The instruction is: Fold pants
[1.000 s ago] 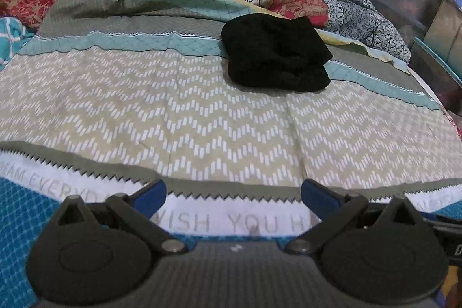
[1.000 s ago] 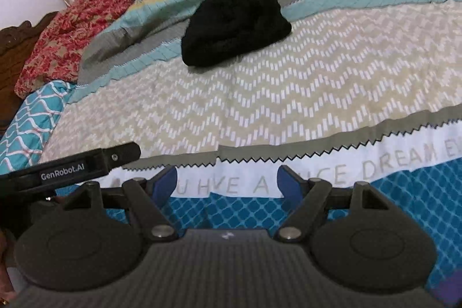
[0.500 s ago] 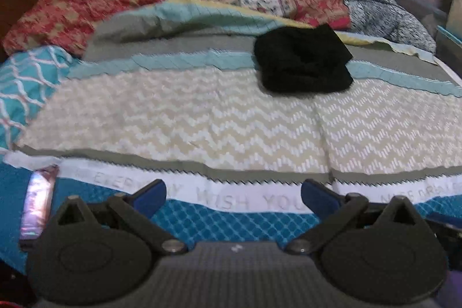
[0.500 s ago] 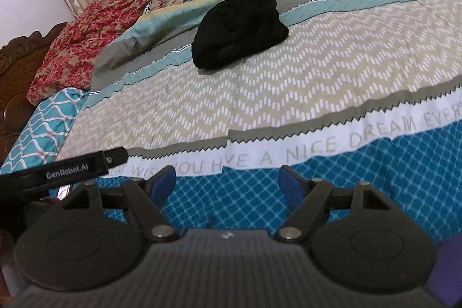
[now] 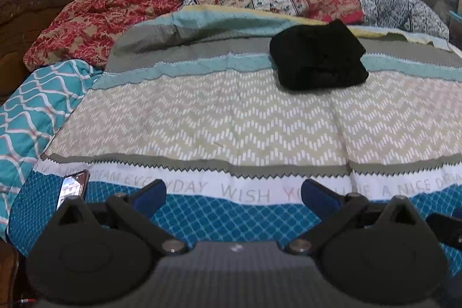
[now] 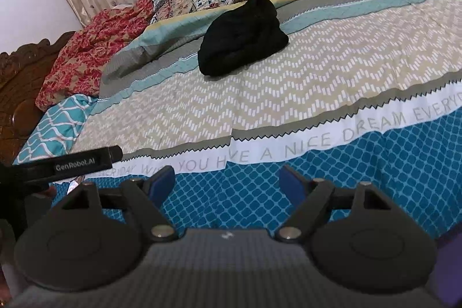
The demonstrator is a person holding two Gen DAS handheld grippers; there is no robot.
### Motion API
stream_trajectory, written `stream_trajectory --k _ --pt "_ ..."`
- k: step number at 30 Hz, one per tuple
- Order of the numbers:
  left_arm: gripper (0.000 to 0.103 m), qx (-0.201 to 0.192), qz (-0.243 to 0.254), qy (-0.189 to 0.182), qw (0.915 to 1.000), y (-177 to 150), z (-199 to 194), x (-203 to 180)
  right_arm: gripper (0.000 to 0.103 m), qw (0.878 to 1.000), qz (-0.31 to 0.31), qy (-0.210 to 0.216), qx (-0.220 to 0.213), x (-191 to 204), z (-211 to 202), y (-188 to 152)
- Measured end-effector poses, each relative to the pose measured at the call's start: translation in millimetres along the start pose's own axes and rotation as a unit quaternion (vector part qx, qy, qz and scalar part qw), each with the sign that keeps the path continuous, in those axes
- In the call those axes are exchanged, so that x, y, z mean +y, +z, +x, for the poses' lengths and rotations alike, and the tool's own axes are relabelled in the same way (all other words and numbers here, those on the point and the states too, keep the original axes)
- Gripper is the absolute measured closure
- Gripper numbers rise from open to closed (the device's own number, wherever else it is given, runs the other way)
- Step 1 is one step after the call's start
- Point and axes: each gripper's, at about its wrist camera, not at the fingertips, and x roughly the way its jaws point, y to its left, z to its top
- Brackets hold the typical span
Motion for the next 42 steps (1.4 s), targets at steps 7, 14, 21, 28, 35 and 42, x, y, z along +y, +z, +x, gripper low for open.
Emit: stream_trajectory --k 7,14,21,28,35,42 --pt "0.000 0.034 0.011 0.001 0.9994 -7.4 6.9 -8.7 0.021 1.000 0.016 0.010 0.005 -7.9 -1.9 -4.1" --pt "0.000 0.039 0.044 0.023 0.9980 -11.3 8.9 -22.4 0.021 0.999 0.033 0.013 0.006 -19.0 -4.1 -5.6" --pt "0.000 0.029 0.076 0.063 0.9947 -11.0 12.6 -29.2 0.021 0.999 0.046 0.014 0.009 -28.3 -4.8 -5.9" --pt "0.000 0.018 0.086 0.071 0.9936 -9.4 15.1 -29.4 0.021 0.998 0.052 0.016 0.015 -31.1 -3.3 -6.3" --pt "0.000 0.021 0.094 0.077 0.9923 -9.9 19.1 -31.5 0.021 0.998 0.051 0.017 0.017 -32.4 -1.8 -5.7" --pt "0.000 0.027 0.091 0.073 0.9928 -10.1 20.7 -30.8 0.021 0.998 0.050 0.015 0.018 -33.6 -0.9 -4.7"
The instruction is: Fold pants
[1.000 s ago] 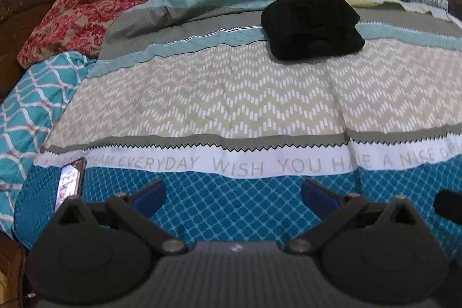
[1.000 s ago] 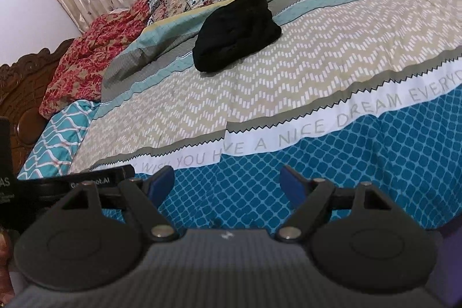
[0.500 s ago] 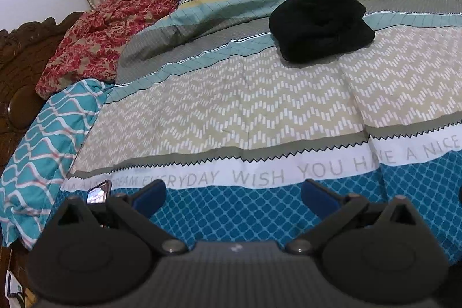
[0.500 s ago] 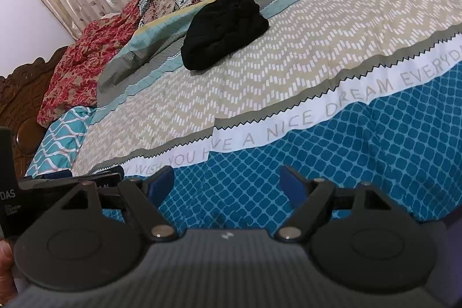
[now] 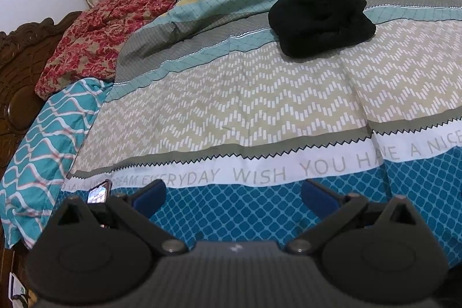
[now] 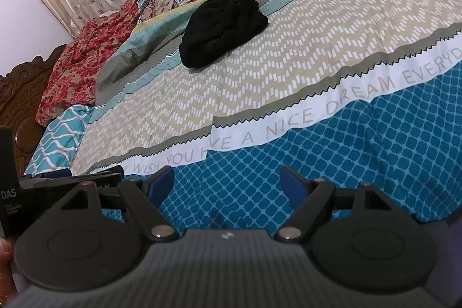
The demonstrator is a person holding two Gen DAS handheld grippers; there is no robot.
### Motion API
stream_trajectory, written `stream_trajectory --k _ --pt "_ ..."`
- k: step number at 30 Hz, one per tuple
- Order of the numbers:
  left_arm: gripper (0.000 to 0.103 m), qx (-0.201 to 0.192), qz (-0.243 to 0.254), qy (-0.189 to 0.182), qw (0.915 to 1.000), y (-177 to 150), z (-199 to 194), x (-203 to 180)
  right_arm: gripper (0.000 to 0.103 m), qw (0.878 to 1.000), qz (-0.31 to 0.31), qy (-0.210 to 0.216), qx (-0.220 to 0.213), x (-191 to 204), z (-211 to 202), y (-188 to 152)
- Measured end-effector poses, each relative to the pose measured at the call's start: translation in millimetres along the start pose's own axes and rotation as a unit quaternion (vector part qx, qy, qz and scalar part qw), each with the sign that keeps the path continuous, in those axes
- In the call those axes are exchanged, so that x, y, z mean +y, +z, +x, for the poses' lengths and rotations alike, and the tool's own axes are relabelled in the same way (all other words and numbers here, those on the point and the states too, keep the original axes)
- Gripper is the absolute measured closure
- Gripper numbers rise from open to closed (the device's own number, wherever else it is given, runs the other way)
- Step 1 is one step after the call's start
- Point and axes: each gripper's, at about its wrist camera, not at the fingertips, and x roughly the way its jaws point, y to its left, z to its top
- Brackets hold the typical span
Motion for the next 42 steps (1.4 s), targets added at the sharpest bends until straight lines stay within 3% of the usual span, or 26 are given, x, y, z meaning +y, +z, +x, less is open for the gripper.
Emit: stream_trajectory --k 18,42 --pt "0.000 0.060 -0.022 -0.067 0.9957 -4.3 9.7 0.9 0.021 1.000 -0.005 0.000 0.002 -0.3 -0.4 2.0" --pt "0.000 0.075 -0.022 -0.065 0.9948 -8.7 19.8 -0.6 0.021 1.000 -0.005 -0.002 0.009 -2.3 3.8 -0.4"
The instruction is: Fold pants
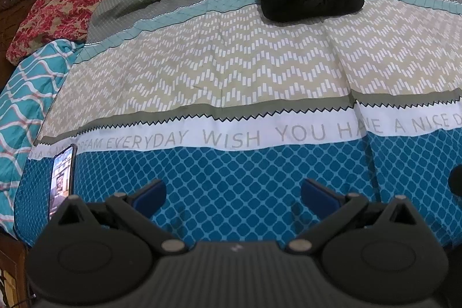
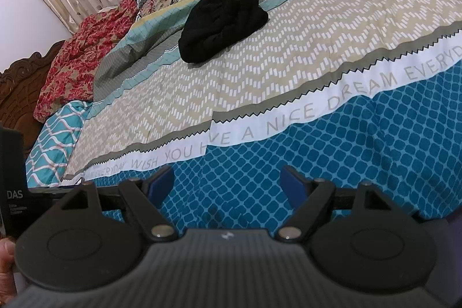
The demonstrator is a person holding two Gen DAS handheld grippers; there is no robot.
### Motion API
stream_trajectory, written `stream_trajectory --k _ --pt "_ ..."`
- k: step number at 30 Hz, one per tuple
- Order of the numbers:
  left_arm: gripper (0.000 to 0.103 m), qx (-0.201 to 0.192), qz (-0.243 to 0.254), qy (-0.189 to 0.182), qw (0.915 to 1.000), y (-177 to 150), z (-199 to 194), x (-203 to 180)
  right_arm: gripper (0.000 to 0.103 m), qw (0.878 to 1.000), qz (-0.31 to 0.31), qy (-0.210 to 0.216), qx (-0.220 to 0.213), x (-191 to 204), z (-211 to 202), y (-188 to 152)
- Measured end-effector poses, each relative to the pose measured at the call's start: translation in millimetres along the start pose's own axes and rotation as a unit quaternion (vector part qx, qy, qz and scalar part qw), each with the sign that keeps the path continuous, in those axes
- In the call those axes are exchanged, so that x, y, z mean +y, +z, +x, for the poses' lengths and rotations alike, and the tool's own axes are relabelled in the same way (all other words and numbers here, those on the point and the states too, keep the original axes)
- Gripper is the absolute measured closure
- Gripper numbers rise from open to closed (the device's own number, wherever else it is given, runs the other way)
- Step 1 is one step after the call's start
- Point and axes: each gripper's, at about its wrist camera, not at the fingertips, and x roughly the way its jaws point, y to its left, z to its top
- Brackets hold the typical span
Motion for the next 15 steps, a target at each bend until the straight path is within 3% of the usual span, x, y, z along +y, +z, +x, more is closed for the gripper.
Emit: stream_trajectory --k 15 --pt "0.000 0.010 -0.005 -0.015 0.9998 -0.8 2.4 -1.5 0.021 1.000 0.001 0.000 0.003 -1.3 1.2 -0.6"
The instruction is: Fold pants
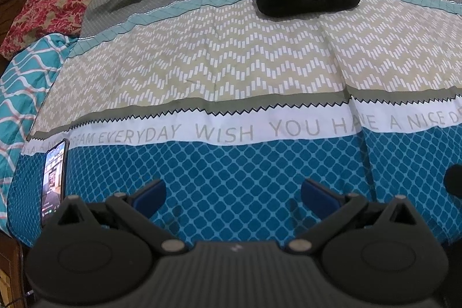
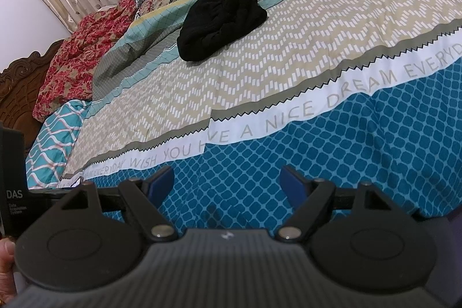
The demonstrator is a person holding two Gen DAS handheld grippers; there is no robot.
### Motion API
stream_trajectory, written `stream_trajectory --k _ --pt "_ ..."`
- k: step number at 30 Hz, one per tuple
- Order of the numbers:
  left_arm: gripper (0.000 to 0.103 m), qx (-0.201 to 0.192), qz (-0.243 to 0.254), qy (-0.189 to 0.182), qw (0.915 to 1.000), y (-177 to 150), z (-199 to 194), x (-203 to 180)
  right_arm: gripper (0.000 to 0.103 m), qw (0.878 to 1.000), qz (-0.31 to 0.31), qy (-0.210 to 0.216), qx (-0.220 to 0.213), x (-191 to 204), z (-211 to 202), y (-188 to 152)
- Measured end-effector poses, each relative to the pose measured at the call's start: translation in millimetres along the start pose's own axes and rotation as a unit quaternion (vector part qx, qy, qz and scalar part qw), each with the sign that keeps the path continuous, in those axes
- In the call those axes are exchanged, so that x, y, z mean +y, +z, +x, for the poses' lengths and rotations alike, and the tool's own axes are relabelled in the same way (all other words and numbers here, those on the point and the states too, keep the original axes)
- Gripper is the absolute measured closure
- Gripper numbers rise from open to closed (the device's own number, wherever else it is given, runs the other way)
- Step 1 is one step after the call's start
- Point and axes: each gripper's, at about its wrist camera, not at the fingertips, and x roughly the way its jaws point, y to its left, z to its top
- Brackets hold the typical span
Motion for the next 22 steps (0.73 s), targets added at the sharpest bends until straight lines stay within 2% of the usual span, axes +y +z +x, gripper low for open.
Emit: stream_trajectory --k 13,22 --pt "0.000 0.007 -0.003 -0.015 0.9999 -1.5 1.2 -0.6 0.021 1.000 0.000 0.000 0.000 0.4 -0.4 0.2" --pt "0.000 -0.006 0.002 -0.028 0.9996 -2.0 -2.8 -2.3 0.021 1.000 -0.003 -0.001 -0.001 0.4 -0.6 -0.8"
